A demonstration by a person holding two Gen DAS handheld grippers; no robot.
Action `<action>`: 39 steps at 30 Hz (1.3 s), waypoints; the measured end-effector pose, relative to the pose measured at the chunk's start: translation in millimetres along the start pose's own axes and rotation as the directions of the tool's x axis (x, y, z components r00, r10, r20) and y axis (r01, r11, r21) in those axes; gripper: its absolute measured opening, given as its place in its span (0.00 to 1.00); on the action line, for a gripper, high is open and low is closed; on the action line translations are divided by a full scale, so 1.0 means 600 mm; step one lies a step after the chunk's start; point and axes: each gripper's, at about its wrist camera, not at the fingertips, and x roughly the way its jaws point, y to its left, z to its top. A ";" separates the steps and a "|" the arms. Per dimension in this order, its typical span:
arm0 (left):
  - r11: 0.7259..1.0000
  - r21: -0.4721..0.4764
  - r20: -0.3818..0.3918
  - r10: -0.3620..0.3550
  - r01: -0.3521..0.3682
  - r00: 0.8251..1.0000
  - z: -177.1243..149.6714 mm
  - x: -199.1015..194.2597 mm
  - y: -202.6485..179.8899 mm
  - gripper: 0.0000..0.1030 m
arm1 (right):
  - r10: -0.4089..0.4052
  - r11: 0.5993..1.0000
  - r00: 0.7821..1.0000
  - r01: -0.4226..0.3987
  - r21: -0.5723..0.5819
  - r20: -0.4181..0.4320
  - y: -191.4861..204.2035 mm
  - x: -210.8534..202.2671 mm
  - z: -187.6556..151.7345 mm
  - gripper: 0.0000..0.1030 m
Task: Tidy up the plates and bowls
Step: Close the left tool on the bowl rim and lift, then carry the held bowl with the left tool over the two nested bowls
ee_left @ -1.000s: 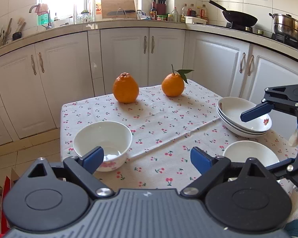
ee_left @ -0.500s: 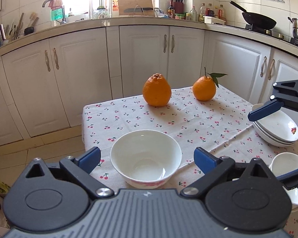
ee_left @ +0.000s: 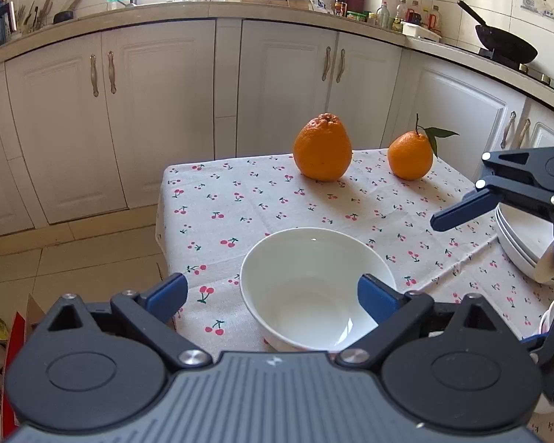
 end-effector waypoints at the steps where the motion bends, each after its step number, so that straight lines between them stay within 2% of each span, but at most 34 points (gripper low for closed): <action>1: 1.000 -0.006 -0.003 -0.009 0.009 1.000 0.001 0.005 0.003 0.94 | 0.006 1.000 1.000 -0.006 -0.007 -0.002 -0.001 0.007 0.002 1.00; 6: 0.999 -0.021 -0.028 -0.036 0.035 0.999 0.001 0.027 0.010 0.76 | 0.033 0.999 0.999 -0.033 -0.019 -0.011 -0.013 0.034 0.008 1.00; 13: 0.997 -0.038 -0.047 -0.065 0.063 0.997 0.000 0.043 0.014 0.65 | 0.066 0.998 0.998 -0.066 -0.004 -0.021 -0.032 0.065 0.009 0.99; 17: 0.997 -0.035 -0.056 -0.072 0.070 0.996 0.002 0.048 0.015 0.58 | 0.083 0.997 0.996 -0.082 0.013 -0.031 -0.039 0.078 0.007 0.95; 23: 0.997 -0.032 -0.063 -0.078 0.076 0.995 0.003 0.051 0.016 0.56 | 0.115 0.993 0.993 -0.114 0.034 -0.029 -0.044 0.086 0.007 0.84; 29: 0.997 -0.018 -0.067 -0.077 0.076 0.995 0.005 0.054 0.013 0.55 | 0.123 0.992 0.992 -0.122 0.040 -0.019 -0.042 0.082 0.007 0.84; 32: 0.997 -0.011 -0.072 -0.082 0.081 0.994 0.007 0.056 0.011 0.47 | 0.128 0.991 0.992 -0.127 0.043 -0.015 -0.041 0.079 0.006 0.82; 39: 0.997 -0.011 -0.079 -0.077 0.077 0.994 0.009 0.056 0.011 0.46 | 0.125 0.991 0.992 -0.124 0.045 -0.017 -0.036 0.073 0.006 0.82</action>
